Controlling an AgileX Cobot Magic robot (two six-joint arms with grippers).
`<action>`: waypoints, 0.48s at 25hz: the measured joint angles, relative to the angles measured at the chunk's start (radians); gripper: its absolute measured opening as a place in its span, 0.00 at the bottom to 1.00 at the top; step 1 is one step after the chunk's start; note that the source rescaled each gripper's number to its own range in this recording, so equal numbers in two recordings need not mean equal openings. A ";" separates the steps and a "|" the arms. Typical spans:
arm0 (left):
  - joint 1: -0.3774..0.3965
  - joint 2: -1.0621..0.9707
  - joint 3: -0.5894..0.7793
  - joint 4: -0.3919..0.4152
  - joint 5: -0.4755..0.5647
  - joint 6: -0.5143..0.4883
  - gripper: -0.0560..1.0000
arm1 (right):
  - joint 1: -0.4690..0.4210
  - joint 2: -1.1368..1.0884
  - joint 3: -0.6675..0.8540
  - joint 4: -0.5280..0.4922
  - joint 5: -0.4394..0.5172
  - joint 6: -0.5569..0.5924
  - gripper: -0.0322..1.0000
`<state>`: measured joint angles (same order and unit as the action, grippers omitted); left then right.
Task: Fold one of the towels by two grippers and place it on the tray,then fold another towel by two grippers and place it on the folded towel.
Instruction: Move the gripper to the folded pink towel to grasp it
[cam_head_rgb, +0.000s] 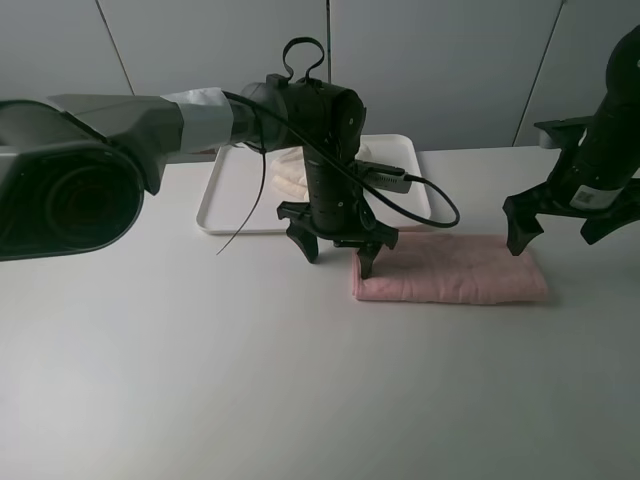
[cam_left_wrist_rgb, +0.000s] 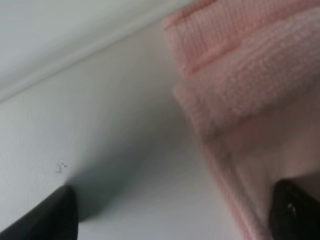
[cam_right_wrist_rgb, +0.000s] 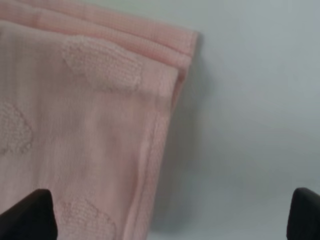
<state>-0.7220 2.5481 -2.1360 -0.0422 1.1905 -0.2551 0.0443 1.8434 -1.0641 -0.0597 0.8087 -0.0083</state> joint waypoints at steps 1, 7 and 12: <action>0.000 0.000 0.000 0.000 0.002 -0.002 0.99 | 0.000 0.013 0.000 0.000 0.000 0.000 1.00; 0.000 0.000 0.000 0.000 0.007 -0.004 0.99 | 0.000 0.077 -0.009 0.000 0.003 0.008 1.00; 0.000 0.000 0.000 0.000 0.007 -0.004 0.99 | -0.011 0.113 -0.009 0.007 -0.011 0.008 1.00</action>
<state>-0.7220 2.5481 -2.1357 -0.0422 1.1978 -0.2587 0.0331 1.9566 -1.0727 -0.0525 0.7981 0.0000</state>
